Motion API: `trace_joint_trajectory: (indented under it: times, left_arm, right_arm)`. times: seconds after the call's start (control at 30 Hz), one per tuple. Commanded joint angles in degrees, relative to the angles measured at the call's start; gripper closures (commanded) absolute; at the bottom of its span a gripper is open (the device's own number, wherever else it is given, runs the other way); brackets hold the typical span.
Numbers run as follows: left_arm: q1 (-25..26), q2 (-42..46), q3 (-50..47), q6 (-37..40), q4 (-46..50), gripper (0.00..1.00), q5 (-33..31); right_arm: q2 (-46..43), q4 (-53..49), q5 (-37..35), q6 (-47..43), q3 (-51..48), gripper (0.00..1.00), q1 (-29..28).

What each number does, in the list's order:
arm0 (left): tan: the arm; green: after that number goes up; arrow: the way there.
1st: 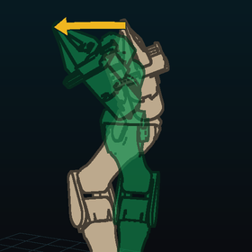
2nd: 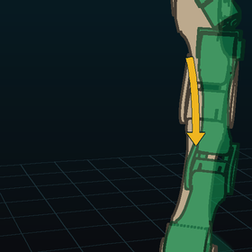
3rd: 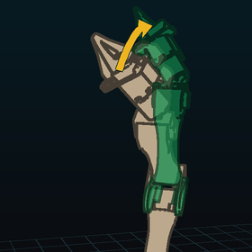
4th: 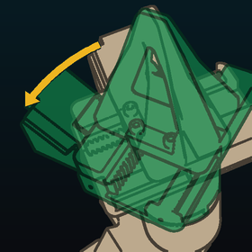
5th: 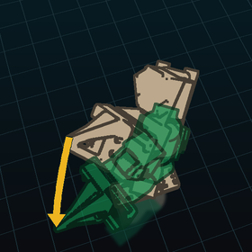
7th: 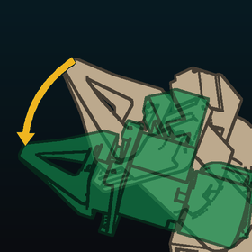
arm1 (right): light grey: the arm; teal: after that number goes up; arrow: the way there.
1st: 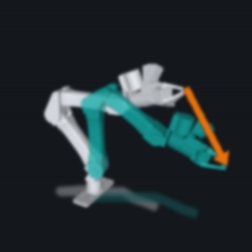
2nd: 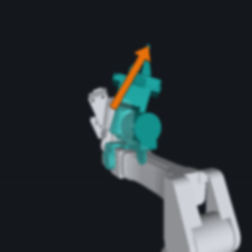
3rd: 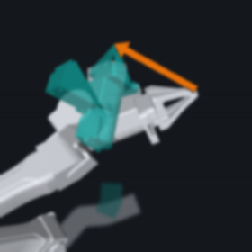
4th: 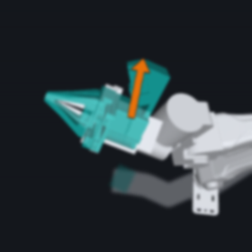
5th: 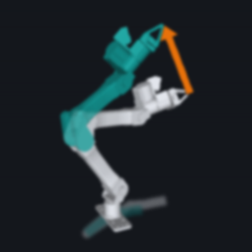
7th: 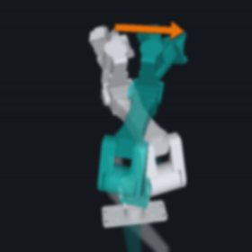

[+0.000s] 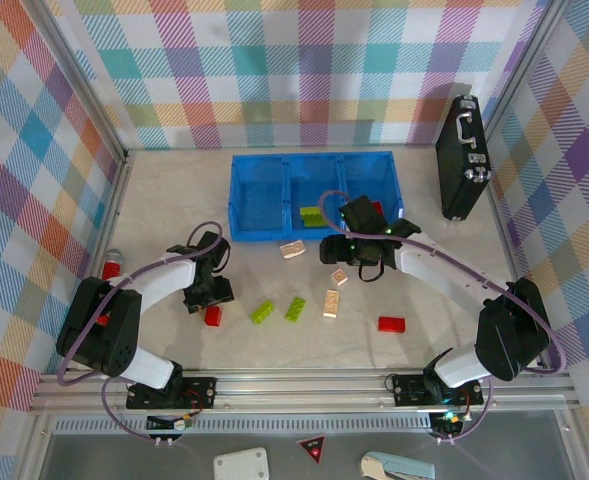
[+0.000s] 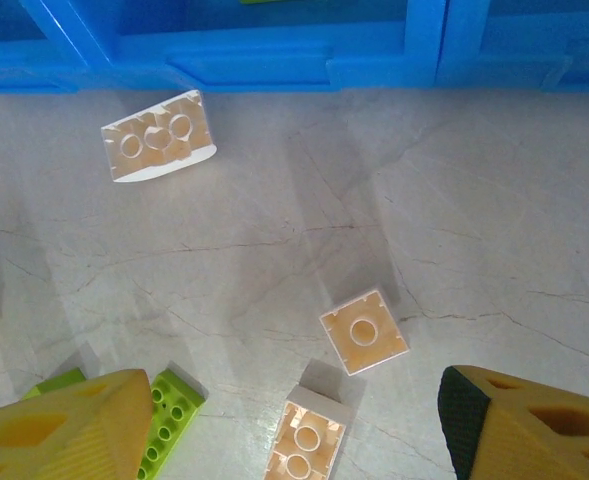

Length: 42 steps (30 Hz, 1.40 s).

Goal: Sort the legos into containers by color
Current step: Pick up the lego from the bottom-left of the table.

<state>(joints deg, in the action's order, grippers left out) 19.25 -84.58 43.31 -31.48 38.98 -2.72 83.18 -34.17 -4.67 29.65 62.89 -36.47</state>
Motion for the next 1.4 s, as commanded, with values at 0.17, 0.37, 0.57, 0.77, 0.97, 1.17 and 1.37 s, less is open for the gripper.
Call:
trace_joint_trajectory:
  times: [0.17,0.37,0.57,0.77,0.97,1.17,1.37]
  left_arm:
    - [-1.0,-1.0,0.1,1.4,-1.6,0.48,0.1]
    - [-1.0,-1.0,0.5,1.5,-1.6,0.56,0.4]
    - [-1.0,-0.9,1.1,2.1,-1.6,0.65,0.4]
    - [-1.0,-1.0,1.8,2.4,-1.4,0.75,0.5]
    - [-1.0,-0.5,2.7,3.4,-1.0,0.83,0.5]
    - [-1.0,0.8,4.8,4.9,0.4,0.83,0.5]
    - [-1.0,-0.3,9.6,6.8,3.0,0.83,2.0]
  right_arm:
    - [-1.1,-0.8,-0.4,1.1,-0.3,0.23,-0.4]
    - [-1.1,-0.7,-0.5,1.0,-0.3,0.23,-0.4]
    - [-1.2,-1.1,-0.6,0.9,-0.1,0.23,-0.4]
    - [-1.4,-1.4,-0.9,0.9,0.1,0.23,-0.4]
    - [-1.8,-1.6,-1.1,1.2,0.1,0.23,-0.4]
    - [-2.4,-2.3,-1.6,1.1,0.5,0.23,-0.4]
    - [-3.1,-2.9,-1.9,1.1,0.7,0.23,-0.4]
